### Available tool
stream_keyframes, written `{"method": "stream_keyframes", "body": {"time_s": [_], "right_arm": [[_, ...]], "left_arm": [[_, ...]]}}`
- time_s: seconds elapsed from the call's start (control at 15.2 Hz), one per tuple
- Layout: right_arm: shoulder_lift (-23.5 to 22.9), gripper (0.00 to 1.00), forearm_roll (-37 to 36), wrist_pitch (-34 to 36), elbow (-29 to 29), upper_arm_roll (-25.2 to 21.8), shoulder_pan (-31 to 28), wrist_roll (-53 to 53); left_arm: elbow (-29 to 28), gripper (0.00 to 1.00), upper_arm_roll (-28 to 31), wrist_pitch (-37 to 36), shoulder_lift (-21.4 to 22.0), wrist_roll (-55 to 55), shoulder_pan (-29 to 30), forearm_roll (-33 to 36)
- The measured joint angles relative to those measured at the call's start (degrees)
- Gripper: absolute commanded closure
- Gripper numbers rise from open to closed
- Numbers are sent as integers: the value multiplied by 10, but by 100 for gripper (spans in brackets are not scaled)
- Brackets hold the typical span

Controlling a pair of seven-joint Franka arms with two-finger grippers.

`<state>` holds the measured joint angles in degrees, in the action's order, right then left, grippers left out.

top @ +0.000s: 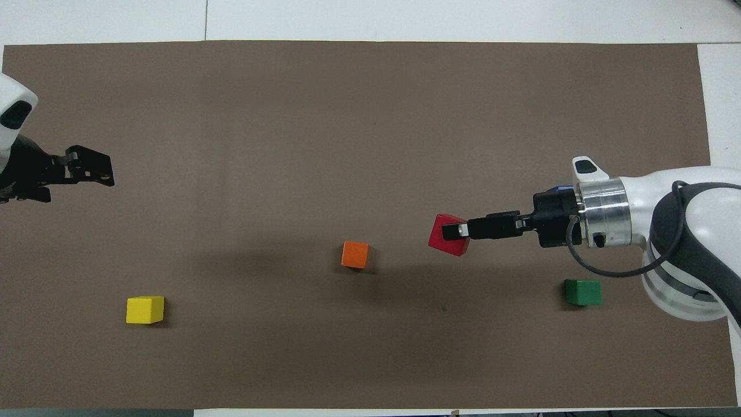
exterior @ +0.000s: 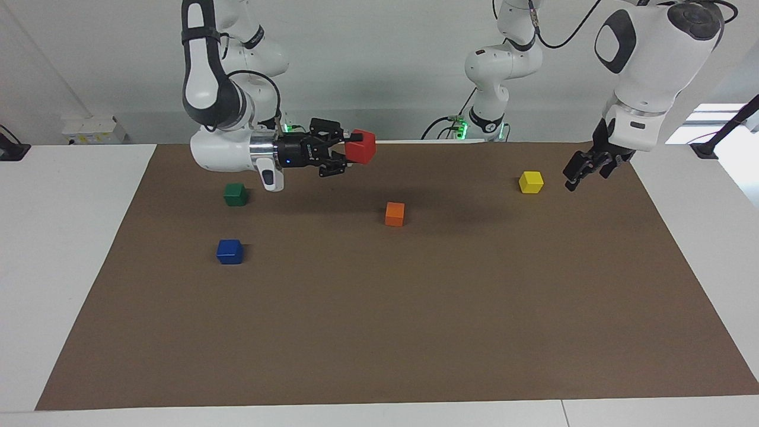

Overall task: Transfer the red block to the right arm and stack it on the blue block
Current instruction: 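Carry the red cube with the right gripper over the blue cube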

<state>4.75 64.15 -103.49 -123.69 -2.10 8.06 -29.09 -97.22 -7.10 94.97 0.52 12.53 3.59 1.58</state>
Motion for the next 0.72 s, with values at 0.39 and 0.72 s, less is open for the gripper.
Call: {"method": "stream_keyframes", "body": {"time_s": [0.39, 0.72], "right_arm": [[-8, 100, -389, -1, 52, 5, 6, 146], [-28, 100, -589, 0, 53, 5, 6, 165]], "left_arm": [[-13, 0, 49, -3, 7, -26, -55, 0], [-19, 0, 48, -2, 13, -29, -62, 0]]}}
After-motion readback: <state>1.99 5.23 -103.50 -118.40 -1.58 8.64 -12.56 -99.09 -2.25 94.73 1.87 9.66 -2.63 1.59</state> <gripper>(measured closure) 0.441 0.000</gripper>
